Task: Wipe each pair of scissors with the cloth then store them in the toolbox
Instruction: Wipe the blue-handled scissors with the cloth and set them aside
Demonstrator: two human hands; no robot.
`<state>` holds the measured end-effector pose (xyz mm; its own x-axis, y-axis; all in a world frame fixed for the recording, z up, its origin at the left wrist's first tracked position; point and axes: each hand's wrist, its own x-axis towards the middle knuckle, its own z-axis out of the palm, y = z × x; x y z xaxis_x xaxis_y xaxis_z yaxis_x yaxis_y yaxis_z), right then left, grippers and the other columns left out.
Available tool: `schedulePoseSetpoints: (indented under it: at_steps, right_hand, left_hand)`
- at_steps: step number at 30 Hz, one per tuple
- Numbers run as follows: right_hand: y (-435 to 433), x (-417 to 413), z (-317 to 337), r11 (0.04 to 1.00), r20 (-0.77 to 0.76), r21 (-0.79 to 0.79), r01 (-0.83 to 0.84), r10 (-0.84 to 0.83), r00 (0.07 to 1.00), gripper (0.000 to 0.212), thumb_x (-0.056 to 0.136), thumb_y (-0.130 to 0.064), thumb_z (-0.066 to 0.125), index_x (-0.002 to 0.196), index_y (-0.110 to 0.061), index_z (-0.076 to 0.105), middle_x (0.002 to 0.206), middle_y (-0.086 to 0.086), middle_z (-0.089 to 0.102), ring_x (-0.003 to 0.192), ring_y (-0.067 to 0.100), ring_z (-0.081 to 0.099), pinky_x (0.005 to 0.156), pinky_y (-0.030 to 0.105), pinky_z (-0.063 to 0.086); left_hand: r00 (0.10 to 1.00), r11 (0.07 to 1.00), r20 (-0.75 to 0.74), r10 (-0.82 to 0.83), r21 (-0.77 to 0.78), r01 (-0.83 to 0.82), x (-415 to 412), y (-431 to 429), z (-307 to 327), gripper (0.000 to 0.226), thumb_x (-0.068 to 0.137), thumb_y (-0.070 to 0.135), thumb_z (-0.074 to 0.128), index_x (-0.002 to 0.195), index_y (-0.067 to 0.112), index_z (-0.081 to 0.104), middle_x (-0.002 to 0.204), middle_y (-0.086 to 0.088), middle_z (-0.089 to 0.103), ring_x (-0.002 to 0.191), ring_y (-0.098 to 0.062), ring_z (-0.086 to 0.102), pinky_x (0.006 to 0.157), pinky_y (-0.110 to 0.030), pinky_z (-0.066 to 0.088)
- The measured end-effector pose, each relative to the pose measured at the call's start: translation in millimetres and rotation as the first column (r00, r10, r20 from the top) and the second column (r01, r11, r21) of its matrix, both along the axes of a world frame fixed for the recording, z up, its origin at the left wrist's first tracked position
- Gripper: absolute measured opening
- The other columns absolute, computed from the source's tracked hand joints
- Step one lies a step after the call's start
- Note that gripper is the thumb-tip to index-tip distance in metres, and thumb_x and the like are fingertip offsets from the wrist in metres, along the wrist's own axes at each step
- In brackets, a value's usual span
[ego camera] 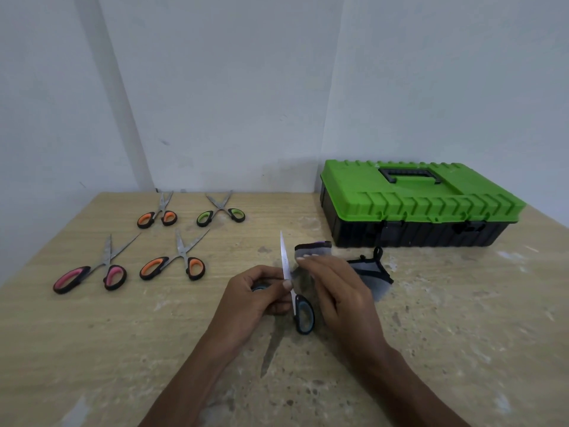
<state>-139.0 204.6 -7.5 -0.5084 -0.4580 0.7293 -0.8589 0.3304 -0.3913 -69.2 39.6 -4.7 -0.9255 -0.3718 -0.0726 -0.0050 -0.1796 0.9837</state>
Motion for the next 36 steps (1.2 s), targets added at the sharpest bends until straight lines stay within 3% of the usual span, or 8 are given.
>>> schedulePoseSetpoints:
  at_steps: [3,8,14,19,22,25,28,36]
  right_hand:
    - [0,-2,3,0.999,-0.015,-0.042,-0.021,0.02,1.0,0.032,0.097,-0.012,0.052,0.123,-0.008,0.069,0.123,0.001,0.067,0.119,0.012,0.059,0.098,0.031,0.05]
    - [-5,-9,-3,0.986,-0.039,0.154,-0.07,0.077,0.996,0.034,0.091,-0.01,0.055,0.121,-0.015,0.072,0.121,-0.002,0.069,0.117,0.012,0.059,0.096,0.03,0.049]
    - [7,-26,-2,0.992,0.107,-0.036,0.123,-0.118,0.987,0.03,0.095,-0.002,0.057,0.12,-0.011,0.071,0.121,-0.003,0.068,0.117,0.011,0.059,0.096,0.037,0.05]
    - [2,-2,3,0.999,-0.042,0.022,-0.045,0.045,0.998,0.032,0.095,-0.009,0.053,0.121,-0.009,0.071,0.125,0.002,0.067,0.124,0.014,0.057,0.104,0.026,0.045]
    - [-3,-8,0,0.993,0.05,0.097,-0.06,0.056,0.997,0.033,0.092,-0.006,0.054,0.12,-0.013,0.07,0.121,-0.002,0.068,0.12,0.009,0.058,0.096,0.029,0.05]
    - [4,-25,2,0.996,0.188,-0.046,0.078,-0.068,0.98,0.033,0.096,-0.003,0.052,0.12,-0.015,0.071,0.12,-0.007,0.069,0.116,0.005,0.06,0.095,0.033,0.051]
    - [12,-23,11,0.947,0.357,-0.257,0.193,-0.093,0.93,0.031,0.101,-0.003,0.052,0.122,-0.019,0.07,0.119,-0.014,0.069,0.113,0.0,0.062,0.094,0.021,0.05]
    - [13,-7,21,0.876,0.274,-0.426,0.227,-0.114,0.955,0.025,0.1,-0.009,0.055,0.121,-0.017,0.066,0.116,-0.016,0.068,0.105,-0.002,0.064,0.083,0.013,0.049]
  left_hand:
    - [1.0,1.0,-0.01,-0.013,0.018,0.013,2,0,2,0.014,0.087,0.003,0.075,0.101,0.001,0.074,0.094,-0.021,0.075,0.074,-0.024,0.074,0.067,-0.03,0.063]
    - [1.0,1.0,-0.009,-0.017,-0.025,0.016,2,0,2,0.01,0.088,0.005,0.075,0.098,0.004,0.074,0.09,-0.017,0.076,0.074,-0.022,0.075,0.063,-0.026,0.06]
    - [0.999,0.999,-0.003,-0.036,-0.014,0.036,4,4,4,0.009,0.087,0.001,0.076,0.095,0.001,0.073,0.084,-0.015,0.076,0.073,-0.024,0.074,0.064,-0.03,0.062]
    - [0.999,0.999,0.008,-0.033,-0.018,0.033,3,2,4,0.014,0.087,0.006,0.076,0.1,0.001,0.073,0.091,-0.019,0.076,0.074,-0.023,0.075,0.065,-0.031,0.061]
    - [0.999,0.999,0.01,-0.031,-0.035,0.031,3,2,4,0.011,0.088,0.004,0.075,0.098,0.0,0.073,0.087,-0.018,0.077,0.074,-0.024,0.076,0.064,-0.03,0.062]
    - [1.0,1.0,0.003,-0.023,-0.015,0.023,4,3,5,0.009,0.087,0.0,0.075,0.095,-0.001,0.072,0.082,-0.016,0.076,0.073,-0.024,0.075,0.063,-0.03,0.062]
    - [1.0,1.0,-0.005,-0.014,0.018,0.014,3,3,5,0.01,0.086,-0.001,0.075,0.096,-0.003,0.072,0.084,-0.019,0.075,0.072,-0.023,0.074,0.061,-0.03,0.061]
    - [1.0,1.0,0.002,0.015,0.023,-0.015,2,0,4,0.011,0.087,0.002,0.075,0.097,-0.001,0.073,0.086,-0.018,0.075,0.073,-0.022,0.074,0.062,-0.029,0.061]
